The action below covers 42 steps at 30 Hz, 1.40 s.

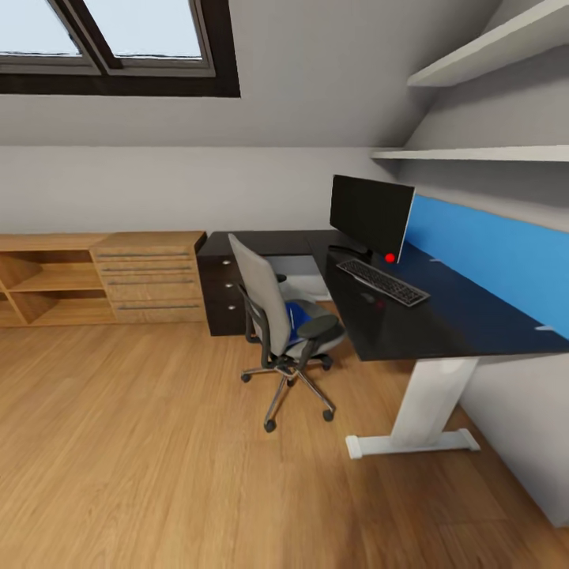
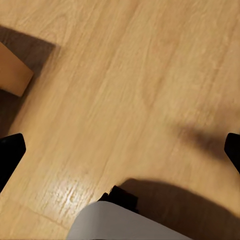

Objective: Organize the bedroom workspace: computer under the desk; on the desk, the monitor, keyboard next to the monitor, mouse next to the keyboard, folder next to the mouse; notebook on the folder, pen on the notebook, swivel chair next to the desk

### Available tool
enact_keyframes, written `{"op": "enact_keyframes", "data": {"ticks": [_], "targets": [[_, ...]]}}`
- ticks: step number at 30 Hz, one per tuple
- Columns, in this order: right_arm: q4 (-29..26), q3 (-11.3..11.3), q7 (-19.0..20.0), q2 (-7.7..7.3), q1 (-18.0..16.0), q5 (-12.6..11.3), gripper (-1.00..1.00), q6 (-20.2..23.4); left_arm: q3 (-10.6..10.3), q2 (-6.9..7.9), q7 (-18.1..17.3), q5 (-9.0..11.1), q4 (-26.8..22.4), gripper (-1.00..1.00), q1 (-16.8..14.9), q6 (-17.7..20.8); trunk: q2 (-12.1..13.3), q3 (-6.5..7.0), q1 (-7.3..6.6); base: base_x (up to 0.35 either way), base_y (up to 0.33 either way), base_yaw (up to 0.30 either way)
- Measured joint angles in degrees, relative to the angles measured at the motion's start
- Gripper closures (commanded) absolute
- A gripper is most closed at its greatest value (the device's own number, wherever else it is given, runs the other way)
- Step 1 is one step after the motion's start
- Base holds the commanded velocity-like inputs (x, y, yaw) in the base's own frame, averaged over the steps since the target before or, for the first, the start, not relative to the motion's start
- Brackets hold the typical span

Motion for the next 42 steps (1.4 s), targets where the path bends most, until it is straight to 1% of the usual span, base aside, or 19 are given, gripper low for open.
{"op": "enact_keyframes", "data": {"ticks": [12, 16, 23, 24, 25, 26, 27, 28, 29, 30, 31, 35, 38, 40, 41, 42], "targets": [[0.07, 0.06, 0.0, 0.05, 0.0, 0.0, -1.0, 0.01, -0.04, 0.05, -0.05, 0.03, -0.01, -1.0, 0.0, 0.06, -4.81, -2.16, 2.64, 0.0, 0.263, 0.0], [0.07, 0.14, 0.01, 0.23, 0.0, 0.0, -1.0, 0.0, 0.02, 0.03, -0.06, -0.03, 0.0, -1.0, 0.0, 0.05, -6.42, -2.87, 3.51, 0.0, 0.057, -0.007], [0.02, 0.52, 0.07, 0.06, 0.0, -0.02, -1.0, -0.04, -0.12, 0.05, -0.18, -0.13, -0.39, -1.0, 0.0, -0.01, -9.23, -4.26, 5.05, 0.0, 0.009, -0.045], [-3.54, 0.54, -0.28, -0.05, -0.5, -0.1, -1.0, -2.28, -4.58, 0.11, 2.16, -0.45, -5.55, -1.0, 0.03, 6.02, -9.63, -4.44, 5.27, 0.0, 0.0, -0.002], [-4.57, 0.5, -0.35, -0.06, -0.87, -0.16, -1.0, -2.14, -5.17, 0.15, 3.3, -0.5, -15.48, -1.0, 0.03, 8.3, -10.03, -4.62, 5.49, 0.0, 0.0, -0.002], [-5.4, 0.47, -0.39, -0.06, -1.29, -0.19, -1.0, -1.74, -5.72, 0.22, 4.75, -0.81, -20.71, -1.0, -0.05, 10.76, -10.43, -4.79, 5.71, 0.0, 0.0, 0.0], [-8.97, 0.24, -1.8, -0.07, -3.78, -0.45, -1.0, 6.72, -6.99, 0.64, 14.49, -0.41, -28.53, -1.0, 0.05, 28.75, -10.83, -5.0, 5.93, 0.0, 0.0, 0.0], [-9.23, 0.29, -2.03, -0.07, -9.97, -0.41, -1.0, 8.15, -7.21, 0.67, 15.41, -0.38, -38.99, -1.0, 0.04, 33.05, -11.23, -5.16, 6.15, 0.0, 0.0, 0.0], [-9.32, 0.26, -2.36, -0.07, -12.98, -0.44, -1.0, 10.04, -7.41, 0.69, 16.21, -0.22, -50.77, -1.0, 0.0, 37.1, -11.63, -5.32, 6.37, 0.0, 0.0, 0.0], [-9.28, 0.23, -2.49, -0.07, -13.85, -0.49, -1.0, 10.81, -7.42, 0.68, 16.52, -0.09, -53.83, -1.0, 0.02, 39.37, -12.03, -5.51, 6.59, 0.0, 0.0, 0.0], [-8.93, 0.21, -2.64, -0.05, -16.26, -0.5, -1.0, 11.9, -7.45, 0.67, 16.93, -0.07, -58.33, -1.0, 0.02, 43.63, -12.43, -5.68, 6.81, 0.0, 0.0, 0.0], [-7.11, 0.0, -2.84, 0.02, -21.03, -0.6, -1.0, 13.15, -7.55, 0.54, 17.38, -0.02, -66.49, -1.0, 0.04, 51.57, -14.04, -6.41, 7.69, 0.0, 0.0, 0.0], [-5.41, -0.17, -3.36, 0.04, -24.61, -0.65, -1.0, 13.57, -7.67, 0.36, 17.51, -0.02, -71.32, -1.0, 0.04, 55.89, -15.24, -6.95, 8.35, 0.0, 0.0, 0.0], [-4.32, -0.31, -4.2, 0.01, -26.92, -0.7, -1.0, 13.72, -7.77, -0.04, 17.55, -0.01, -73.85, -1.0, 0.04, 57.81, -16.04, -7.31, 8.79, 0.0, 0.0, 0.0], [-3.8, -0.48, -4.66, -0.03, -28.05, -0.78, -1.0, 13.77, -7.83, -0.39, 17.57, 0.0, -74.73, -1.0, 0.06, 58.53, -16.44, -7.49, 9.01, 0.0, 0.0, 0.0], [-2.89, -1.04, -5.42, -0.08, -30.13, -1.24, -1.0, 13.85, -7.92, -1.31, 17.59, 0.01, -75.94, -1.0, 0.05, 59.57, -16.85, -7.66, 9.22, 0.0, 0.0, 0.0]]}}
